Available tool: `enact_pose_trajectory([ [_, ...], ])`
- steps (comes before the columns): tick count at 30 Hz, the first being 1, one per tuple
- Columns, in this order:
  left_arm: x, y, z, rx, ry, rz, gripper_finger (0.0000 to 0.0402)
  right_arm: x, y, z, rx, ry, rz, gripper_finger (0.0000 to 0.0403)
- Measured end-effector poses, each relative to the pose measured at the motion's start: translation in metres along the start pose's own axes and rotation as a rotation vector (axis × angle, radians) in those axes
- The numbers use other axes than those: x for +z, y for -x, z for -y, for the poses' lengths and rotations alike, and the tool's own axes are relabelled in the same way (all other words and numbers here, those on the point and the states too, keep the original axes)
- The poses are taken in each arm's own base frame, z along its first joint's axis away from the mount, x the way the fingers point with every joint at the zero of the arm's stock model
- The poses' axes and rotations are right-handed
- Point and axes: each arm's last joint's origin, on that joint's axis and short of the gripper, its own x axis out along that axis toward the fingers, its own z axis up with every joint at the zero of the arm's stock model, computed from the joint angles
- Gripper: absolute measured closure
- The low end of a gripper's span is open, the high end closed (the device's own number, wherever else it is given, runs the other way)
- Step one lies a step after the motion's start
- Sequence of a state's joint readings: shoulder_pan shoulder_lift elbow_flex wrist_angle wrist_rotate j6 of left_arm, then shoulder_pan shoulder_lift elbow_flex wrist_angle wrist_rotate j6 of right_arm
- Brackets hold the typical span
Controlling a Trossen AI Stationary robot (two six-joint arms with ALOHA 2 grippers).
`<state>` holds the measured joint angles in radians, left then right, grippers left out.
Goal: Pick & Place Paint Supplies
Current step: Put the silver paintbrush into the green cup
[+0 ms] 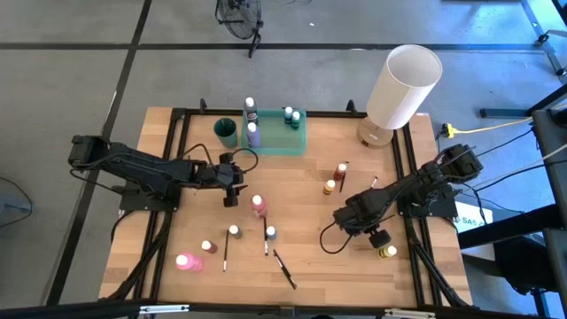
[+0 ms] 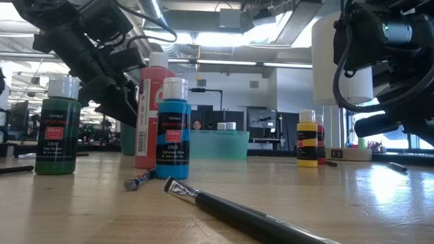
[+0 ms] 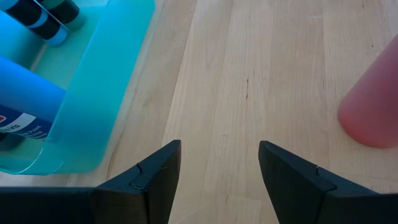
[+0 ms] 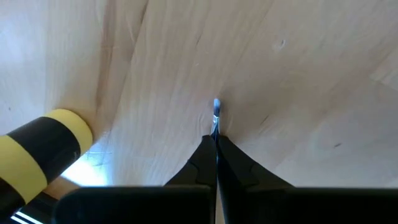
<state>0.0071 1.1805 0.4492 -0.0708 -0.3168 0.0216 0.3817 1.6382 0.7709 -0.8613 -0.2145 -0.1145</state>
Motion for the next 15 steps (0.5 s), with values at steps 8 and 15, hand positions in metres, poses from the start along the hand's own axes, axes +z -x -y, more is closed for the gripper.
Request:
enact_pose_trajectory([
  [8,0.0,0.0,-0.0001,0.0,0.0,0.0,0.019,-0.0001,-0.0001,-0.0001,0.0,-0.002,0.0,0.0403],
  [15,-0.0001,-0.0001,0.0,0.0,0.0,-0.001,0.019,-0.0024,0.0,0.001,-0.056,0.003,-0.029,0.0402],
])
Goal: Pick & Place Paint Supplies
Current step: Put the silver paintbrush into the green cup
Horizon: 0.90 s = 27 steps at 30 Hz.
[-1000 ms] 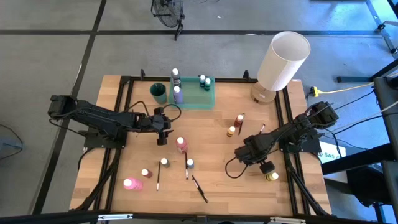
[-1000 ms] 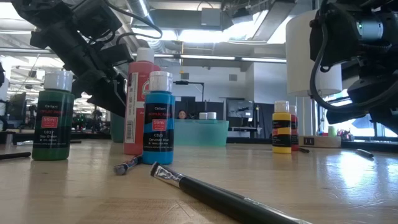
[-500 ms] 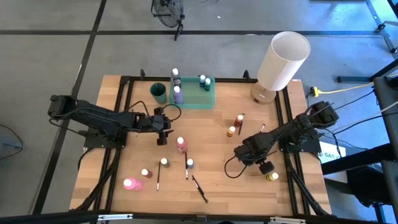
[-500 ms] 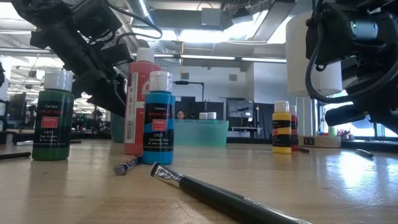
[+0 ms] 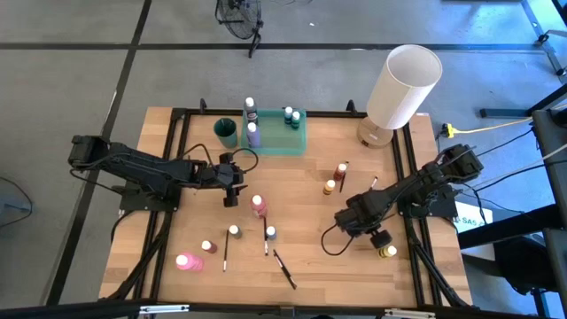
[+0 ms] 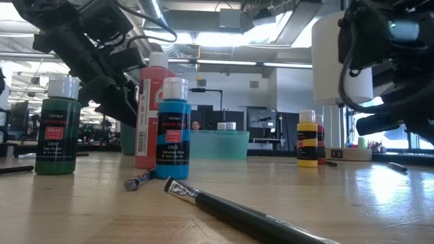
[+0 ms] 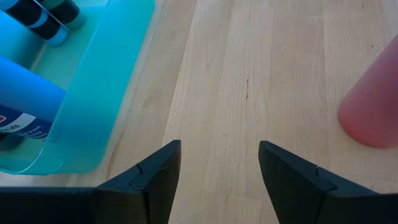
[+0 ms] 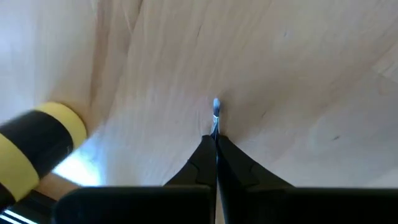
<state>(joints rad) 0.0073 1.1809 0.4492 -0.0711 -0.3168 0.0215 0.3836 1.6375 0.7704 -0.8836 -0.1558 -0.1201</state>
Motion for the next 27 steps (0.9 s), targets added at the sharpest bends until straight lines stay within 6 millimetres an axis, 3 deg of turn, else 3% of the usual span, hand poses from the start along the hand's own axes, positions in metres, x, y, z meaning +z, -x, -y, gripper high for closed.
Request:
enact_pose_trajectory([
  [9,0.0,0.0,0.0,0.0,0.0,0.001,0.019,0.001,0.002,0.005,-0.046,0.034,-0.001,0.0402],
  [16,0.0,0.0,0.0,0.0,0.0,0.001,0.019,0.018,0.011,0.008,-0.127,0.073,0.128,0.0402],
  [27,0.0,0.0,0.0,0.0,0.0,0.0,0.019,0.022,0.012,0.007,-0.106,0.055,0.17,0.0402],
])
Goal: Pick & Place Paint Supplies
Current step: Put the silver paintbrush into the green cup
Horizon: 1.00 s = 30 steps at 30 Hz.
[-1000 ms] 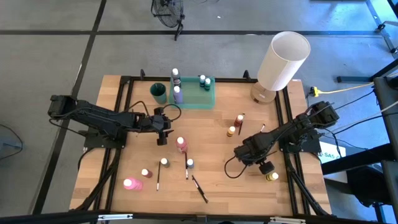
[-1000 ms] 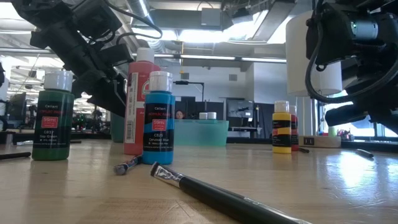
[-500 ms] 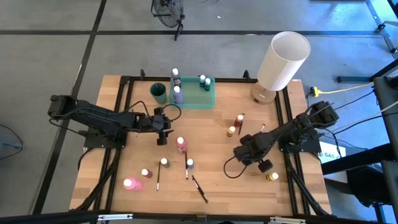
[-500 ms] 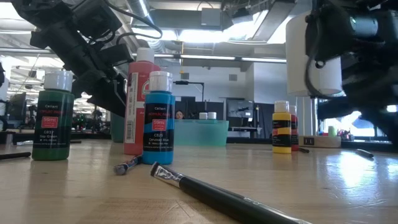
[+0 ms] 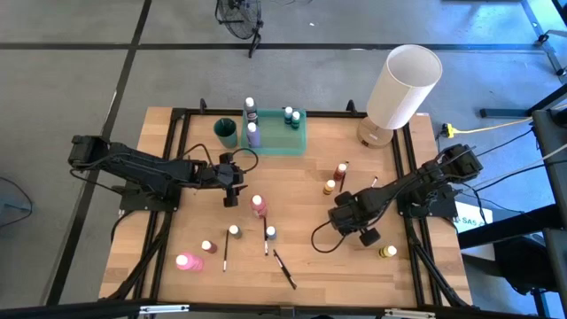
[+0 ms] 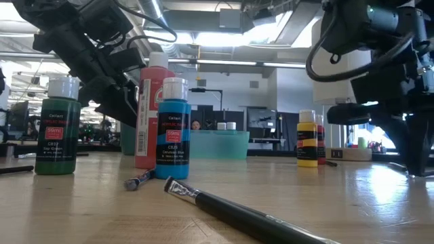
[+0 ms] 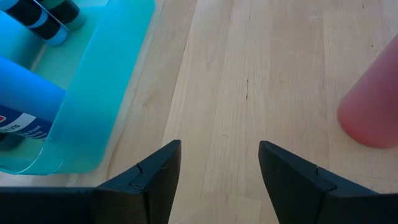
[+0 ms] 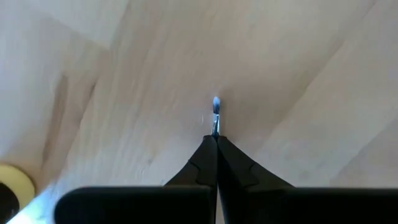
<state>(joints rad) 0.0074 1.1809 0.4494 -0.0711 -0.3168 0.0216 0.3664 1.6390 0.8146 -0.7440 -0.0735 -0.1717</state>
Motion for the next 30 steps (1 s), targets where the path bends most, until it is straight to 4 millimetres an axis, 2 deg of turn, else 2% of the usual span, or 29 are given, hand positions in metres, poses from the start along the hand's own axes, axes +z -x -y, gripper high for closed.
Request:
enact_pose_trajectory([
  [5,0.0,0.0,0.0,0.0,0.0,0.0,0.019,0.0048,0.0001,0.0005,0.001,-0.002,0.05,0.0402],
  [24,0.0001,0.0,0.0001,0.0,0.0,0.001,0.019,0.0037,0.0004,0.0027,0.017,-0.12,0.045,0.0402],
  [30,-0.0001,0.0,0.0,0.0,0.0,0.0,0.019,0.0032,0.0002,0.0062,0.04,-0.135,0.048,0.0387],
])
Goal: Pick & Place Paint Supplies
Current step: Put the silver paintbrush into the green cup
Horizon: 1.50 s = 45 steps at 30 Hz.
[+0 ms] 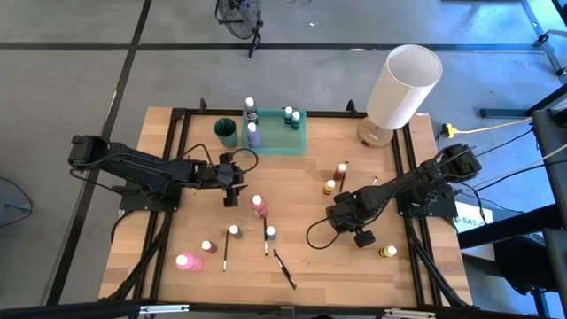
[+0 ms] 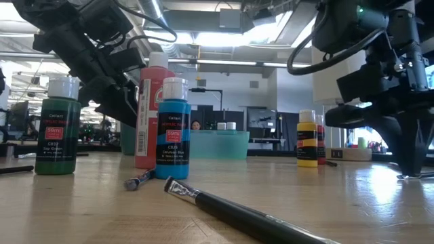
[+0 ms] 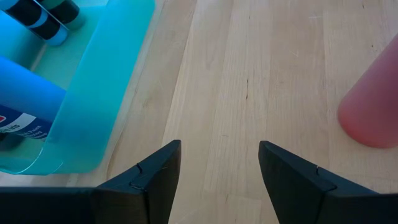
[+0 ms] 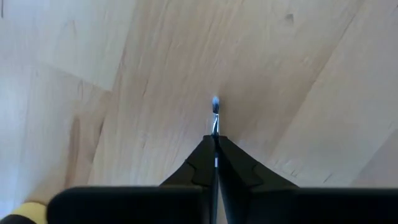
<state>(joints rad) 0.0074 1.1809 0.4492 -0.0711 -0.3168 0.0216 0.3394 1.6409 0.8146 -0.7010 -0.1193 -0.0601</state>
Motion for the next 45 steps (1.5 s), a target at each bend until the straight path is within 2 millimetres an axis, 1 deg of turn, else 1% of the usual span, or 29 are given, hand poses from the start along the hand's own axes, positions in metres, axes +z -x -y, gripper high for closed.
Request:
enact_pose_trajectory([
  [8,0.0001,0.0001,0.0,0.0,0.0,0.001,0.019,0.0006,-0.001,0.0009,-0.02,-0.009,0.006,0.0355],
  [30,0.0,0.0,0.0,0.0,0.0,0.0,0.019,0.0034,-0.0025,0.0032,-0.031,-0.017,0.024,0.0352],
  [35,0.0,0.0,0.0,0.0,0.0,0.0,0.019,0.0035,-0.0064,0.0049,-0.024,-0.037,-0.006,0.0356],
  [45,0.0001,0.0,0.0,0.0,0.0,0.001,0.019,0.0033,-0.0064,0.0048,-0.014,-0.041,-0.009,0.0387],
])
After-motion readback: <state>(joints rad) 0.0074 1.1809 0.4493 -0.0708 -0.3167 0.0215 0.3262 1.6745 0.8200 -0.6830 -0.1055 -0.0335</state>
